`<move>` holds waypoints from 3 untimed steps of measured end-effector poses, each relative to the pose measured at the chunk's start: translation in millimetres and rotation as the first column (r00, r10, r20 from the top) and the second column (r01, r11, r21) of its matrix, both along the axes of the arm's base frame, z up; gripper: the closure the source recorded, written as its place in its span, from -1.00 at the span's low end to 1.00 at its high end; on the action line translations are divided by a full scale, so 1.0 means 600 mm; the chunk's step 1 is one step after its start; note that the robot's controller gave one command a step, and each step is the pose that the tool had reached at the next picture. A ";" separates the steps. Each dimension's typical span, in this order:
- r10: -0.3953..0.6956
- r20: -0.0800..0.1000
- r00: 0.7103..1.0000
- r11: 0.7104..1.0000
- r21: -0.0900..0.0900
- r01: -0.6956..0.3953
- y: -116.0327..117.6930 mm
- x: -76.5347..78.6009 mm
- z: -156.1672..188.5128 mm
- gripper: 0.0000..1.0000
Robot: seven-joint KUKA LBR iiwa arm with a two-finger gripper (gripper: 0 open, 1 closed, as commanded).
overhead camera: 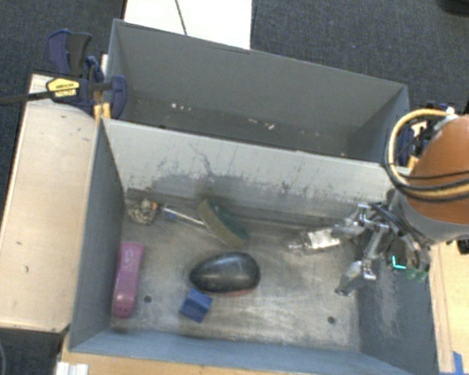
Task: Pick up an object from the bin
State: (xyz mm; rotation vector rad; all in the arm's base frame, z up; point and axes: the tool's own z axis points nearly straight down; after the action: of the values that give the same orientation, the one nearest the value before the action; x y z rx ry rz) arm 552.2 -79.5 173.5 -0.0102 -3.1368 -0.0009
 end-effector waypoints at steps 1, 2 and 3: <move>0.005 0.013 1.000 1.000 0.003 -0.005 0.104 0.070 0.017 -1.00; -0.039 0.000 0.999 0.999 0.001 0.039 0.259 0.024 -0.151 -1.00; 0.281 0.014 0.960 0.960 -0.003 -0.280 0.347 -0.024 -0.167 -1.00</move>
Offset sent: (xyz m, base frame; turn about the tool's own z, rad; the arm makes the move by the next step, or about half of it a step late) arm 0.0395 0.0572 0.0087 0.0017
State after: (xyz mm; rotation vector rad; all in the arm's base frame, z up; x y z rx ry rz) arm 537.8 128.8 73.0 0.4364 -3.1208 0.0009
